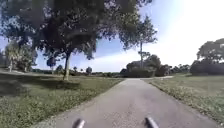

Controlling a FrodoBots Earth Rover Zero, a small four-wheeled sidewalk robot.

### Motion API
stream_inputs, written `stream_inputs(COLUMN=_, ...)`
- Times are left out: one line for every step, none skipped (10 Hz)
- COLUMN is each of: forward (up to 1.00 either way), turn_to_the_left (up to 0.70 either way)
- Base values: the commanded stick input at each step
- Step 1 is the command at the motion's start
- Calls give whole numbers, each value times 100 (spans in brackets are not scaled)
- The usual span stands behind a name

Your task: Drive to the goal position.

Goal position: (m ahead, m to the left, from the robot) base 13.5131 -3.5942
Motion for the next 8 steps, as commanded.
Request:
stream_inputs(forward=70, turn_to_the_left=0)
stream_inputs(forward=70, turn_to_the_left=0)
stream_inputs(forward=70, turn_to_the_left=0)
stream_inputs(forward=70, turn_to_the_left=0)
stream_inputs(forward=70, turn_to_the_left=0)
stream_inputs(forward=70, turn_to_the_left=0)
stream_inputs(forward=70, turn_to_the_left=0)
stream_inputs(forward=70, turn_to_the_left=0)
